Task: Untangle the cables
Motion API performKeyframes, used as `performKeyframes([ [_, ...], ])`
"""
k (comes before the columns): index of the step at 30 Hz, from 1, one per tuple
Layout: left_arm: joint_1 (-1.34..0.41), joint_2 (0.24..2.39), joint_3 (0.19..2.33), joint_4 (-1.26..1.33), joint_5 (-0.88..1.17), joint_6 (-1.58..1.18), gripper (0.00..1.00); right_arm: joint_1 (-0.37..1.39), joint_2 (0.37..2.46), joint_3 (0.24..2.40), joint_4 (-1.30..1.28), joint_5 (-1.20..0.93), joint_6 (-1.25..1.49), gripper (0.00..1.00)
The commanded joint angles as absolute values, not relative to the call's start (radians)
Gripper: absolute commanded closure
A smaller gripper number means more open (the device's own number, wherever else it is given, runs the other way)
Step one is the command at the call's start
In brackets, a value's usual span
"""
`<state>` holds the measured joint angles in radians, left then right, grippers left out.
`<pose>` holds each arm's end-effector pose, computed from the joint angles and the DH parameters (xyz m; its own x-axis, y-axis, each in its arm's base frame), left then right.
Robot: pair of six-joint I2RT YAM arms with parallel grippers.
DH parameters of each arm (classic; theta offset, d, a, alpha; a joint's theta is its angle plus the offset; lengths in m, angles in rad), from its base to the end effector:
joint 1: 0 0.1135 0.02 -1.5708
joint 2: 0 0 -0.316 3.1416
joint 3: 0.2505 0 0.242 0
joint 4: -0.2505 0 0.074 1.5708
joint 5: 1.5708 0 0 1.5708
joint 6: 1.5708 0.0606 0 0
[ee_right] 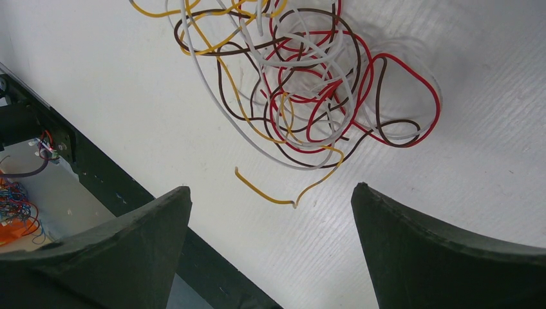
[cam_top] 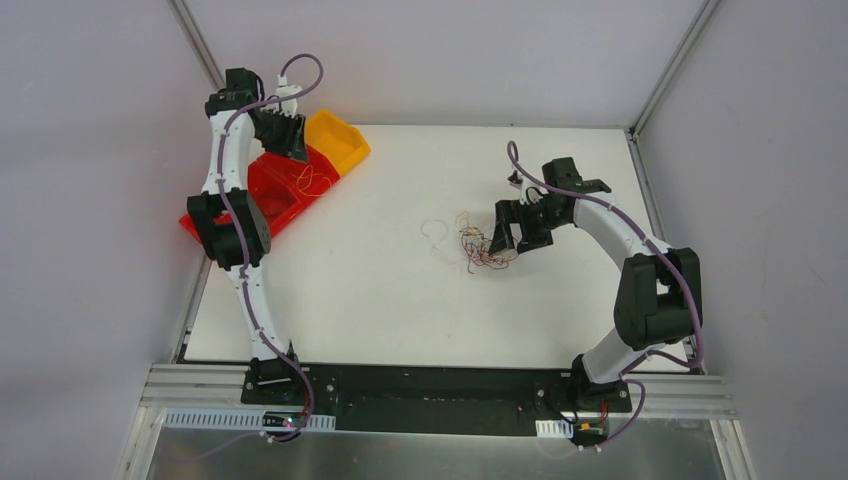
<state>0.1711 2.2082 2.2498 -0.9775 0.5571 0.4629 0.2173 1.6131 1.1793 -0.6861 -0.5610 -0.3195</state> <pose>0.5121 0.0560 0.3361 -0.6364 0.2747 -0.7208 0.5015 0.8574 -0.1161 0.3113 0.1017 0.2723 -0.7060 -0.4282 -0.5641 -0.6643 0.6766 0.3178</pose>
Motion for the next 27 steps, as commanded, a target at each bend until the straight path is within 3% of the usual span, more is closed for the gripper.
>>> performKeyframes([
  [1, 0.164, 2.225, 2.221, -1.0, 0.495, 0.526, 0.6, 0.209, 1.592, 1.196, -0.701, -0.566, -0.32, 0.01],
  [7, 0.152, 2.244, 2.199, -1.0, 0.474, 0.541, 0.54, 0.209, 1.609, 1.214, -0.7, -0.565, -0.314, 0.01],
  [12, 0.147, 2.273, 2.212, -1.0, 0.452, 0.541, 0.62, 0.208, 1.618, 1.222, -0.699, -0.564, -0.315, 0.01],
  [14, 0.145, 2.287, 2.228, -1.0, 0.455, 0.534, 0.73, 0.207, 1.621, 1.226, -0.7, -0.563, -0.314, 0.01],
  [17, 0.148, 2.321, 2.292, -0.997, 0.439, 0.489, 0.98, 0.207, 1.629, 1.232, -0.7, -0.563, -0.31, 0.01],
  [27, 0.153, 2.371, 2.37, -0.705, 0.108, 0.423, 1.0, 0.207, 1.642, 1.245, -0.697, -0.56, -0.3, 0.01],
])
